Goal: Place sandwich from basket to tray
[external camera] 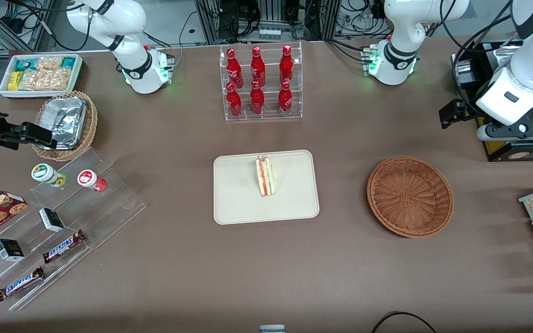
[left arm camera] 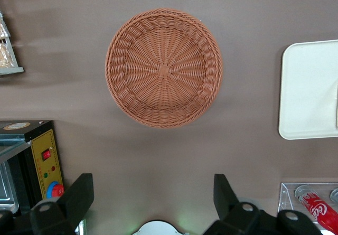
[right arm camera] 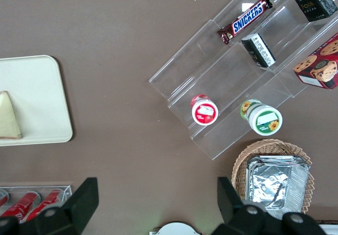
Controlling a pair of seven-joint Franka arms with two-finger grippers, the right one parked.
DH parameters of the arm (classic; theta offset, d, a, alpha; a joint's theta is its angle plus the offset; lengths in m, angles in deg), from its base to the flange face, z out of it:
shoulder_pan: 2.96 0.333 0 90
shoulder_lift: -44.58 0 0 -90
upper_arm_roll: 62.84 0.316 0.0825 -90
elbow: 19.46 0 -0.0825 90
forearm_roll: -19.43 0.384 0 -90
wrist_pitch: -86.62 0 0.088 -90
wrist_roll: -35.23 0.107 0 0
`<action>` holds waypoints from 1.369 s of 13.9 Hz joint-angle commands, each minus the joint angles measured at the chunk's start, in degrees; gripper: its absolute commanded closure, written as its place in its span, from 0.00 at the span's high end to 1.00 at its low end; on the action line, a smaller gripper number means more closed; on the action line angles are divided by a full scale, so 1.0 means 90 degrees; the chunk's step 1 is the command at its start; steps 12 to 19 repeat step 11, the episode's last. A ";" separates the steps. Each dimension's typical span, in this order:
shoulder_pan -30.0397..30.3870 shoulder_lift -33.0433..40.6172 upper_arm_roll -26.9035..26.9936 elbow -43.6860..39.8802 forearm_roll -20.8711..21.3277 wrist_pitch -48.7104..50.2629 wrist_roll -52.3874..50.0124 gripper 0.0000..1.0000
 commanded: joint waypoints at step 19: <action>0.0031 -0.0167 0.0590 -0.0530 -0.0262 0.0176 0.0553 1.00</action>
